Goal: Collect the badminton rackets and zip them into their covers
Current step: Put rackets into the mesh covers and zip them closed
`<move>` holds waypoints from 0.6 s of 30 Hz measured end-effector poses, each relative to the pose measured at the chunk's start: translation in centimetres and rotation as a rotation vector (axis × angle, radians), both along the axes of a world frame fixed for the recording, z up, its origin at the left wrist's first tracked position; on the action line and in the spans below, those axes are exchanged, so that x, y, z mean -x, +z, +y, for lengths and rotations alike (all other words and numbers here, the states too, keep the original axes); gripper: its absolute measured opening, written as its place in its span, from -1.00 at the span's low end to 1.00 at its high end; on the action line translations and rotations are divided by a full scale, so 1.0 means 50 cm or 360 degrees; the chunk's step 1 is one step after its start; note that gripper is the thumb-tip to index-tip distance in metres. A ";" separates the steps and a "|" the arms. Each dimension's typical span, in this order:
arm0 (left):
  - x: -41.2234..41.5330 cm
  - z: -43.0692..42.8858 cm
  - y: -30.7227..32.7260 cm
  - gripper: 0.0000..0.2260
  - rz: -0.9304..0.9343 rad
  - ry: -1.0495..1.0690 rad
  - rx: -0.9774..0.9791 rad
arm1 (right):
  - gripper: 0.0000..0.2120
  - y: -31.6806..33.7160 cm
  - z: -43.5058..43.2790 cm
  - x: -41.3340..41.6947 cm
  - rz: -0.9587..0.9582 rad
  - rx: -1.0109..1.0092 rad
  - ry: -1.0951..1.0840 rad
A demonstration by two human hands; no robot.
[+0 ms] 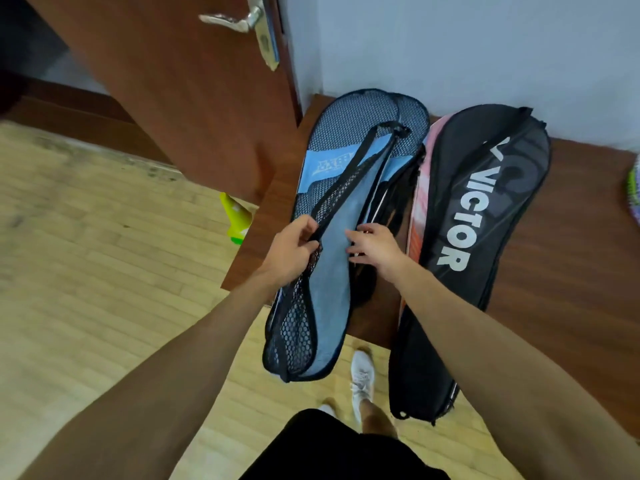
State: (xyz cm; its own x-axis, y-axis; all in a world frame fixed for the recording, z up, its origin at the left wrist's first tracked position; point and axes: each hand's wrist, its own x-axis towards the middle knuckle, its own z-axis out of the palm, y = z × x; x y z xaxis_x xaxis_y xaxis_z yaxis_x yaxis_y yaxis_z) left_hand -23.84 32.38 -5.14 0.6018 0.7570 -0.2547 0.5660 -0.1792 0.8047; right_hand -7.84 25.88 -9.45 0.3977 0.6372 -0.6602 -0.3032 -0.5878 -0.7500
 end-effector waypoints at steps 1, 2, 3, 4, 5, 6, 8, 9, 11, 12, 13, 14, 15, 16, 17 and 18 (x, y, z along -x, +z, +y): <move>0.012 -0.004 0.012 -0.73 -0.0060 -0.0011 -0.0003 | -0.59 0.003 -0.006 0.010 -0.0031 0.0025 -0.0002; 0.023 -0.009 0.025 -0.73 -0.0100 -0.0015 -0.0007 | -0.56 0.007 -0.015 0.019 -0.0122 0.0064 0.0026; 0.034 -0.014 0.035 -0.74 -0.0143 -0.0010 -0.0011 | -0.54 0.009 -0.024 0.028 -0.0268 0.0116 0.0076; 0.044 -0.021 0.044 -0.73 -0.0180 -0.0004 -0.0016 | -0.53 0.010 -0.036 0.033 -0.0475 0.0164 0.0127; 0.054 -0.028 0.051 -0.71 -0.0225 0.0004 -0.0017 | -0.52 0.010 -0.049 0.038 -0.0673 0.0216 0.0158; 0.064 -0.034 0.057 -0.68 -0.0254 0.0017 -0.0019 | -0.51 0.009 -0.062 0.044 -0.0760 0.0252 0.0172; 0.088 -0.051 0.065 -0.66 -0.0309 0.0035 -0.0017 | -0.51 0.011 -0.088 0.065 -0.0499 0.0320 0.0196; 0.100 -0.060 0.065 -0.68 -0.0321 0.0045 -0.0011 | -0.52 0.015 -0.101 0.081 -0.0246 0.0348 0.0216; 0.122 -0.083 0.062 -0.75 -0.0307 0.0057 0.0003 | -0.55 0.011 -0.126 0.116 0.0124 0.0359 0.0281; 0.132 -0.095 0.060 -0.78 -0.0305 0.0055 0.0013 | -0.61 0.011 -0.139 0.134 0.0221 0.0333 0.0285; 0.140 -0.106 0.056 -0.81 -0.0312 0.0056 0.0023 | -0.70 0.009 -0.150 0.150 0.0298 0.0294 0.0259; 0.148 -0.117 0.056 -0.83 -0.0323 0.0057 0.0032 | -0.79 0.007 -0.162 0.165 0.0361 0.0253 0.0217; 0.154 -0.125 0.057 -0.85 -0.0336 0.0055 0.0032 | -0.83 0.004 -0.171 0.176 0.0397 0.0228 0.0182; 0.158 -0.133 0.060 -0.87 -0.0346 0.0048 0.0023 | -0.83 0.002 -0.179 0.185 0.0397 0.0223 0.0173; 0.160 -0.140 0.063 -0.89 -0.0362 0.0043 0.0019 | -0.79 -0.001 -0.188 0.193 0.0379 0.0239 0.0185; 0.159 -0.149 0.067 -0.90 -0.0379 0.0038 0.0025 | -0.75 -0.003 -0.198 0.201 0.0357 0.0280 0.0210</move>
State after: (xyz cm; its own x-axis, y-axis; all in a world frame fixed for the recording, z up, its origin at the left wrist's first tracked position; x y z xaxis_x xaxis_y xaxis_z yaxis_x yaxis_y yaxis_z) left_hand -31.81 24.93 -1.77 0.6282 0.7688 -0.1194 0.3635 -0.1544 0.9187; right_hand -17.89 15.97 -9.58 0.1510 0.5420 -0.8267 -0.3623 -0.7478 -0.5564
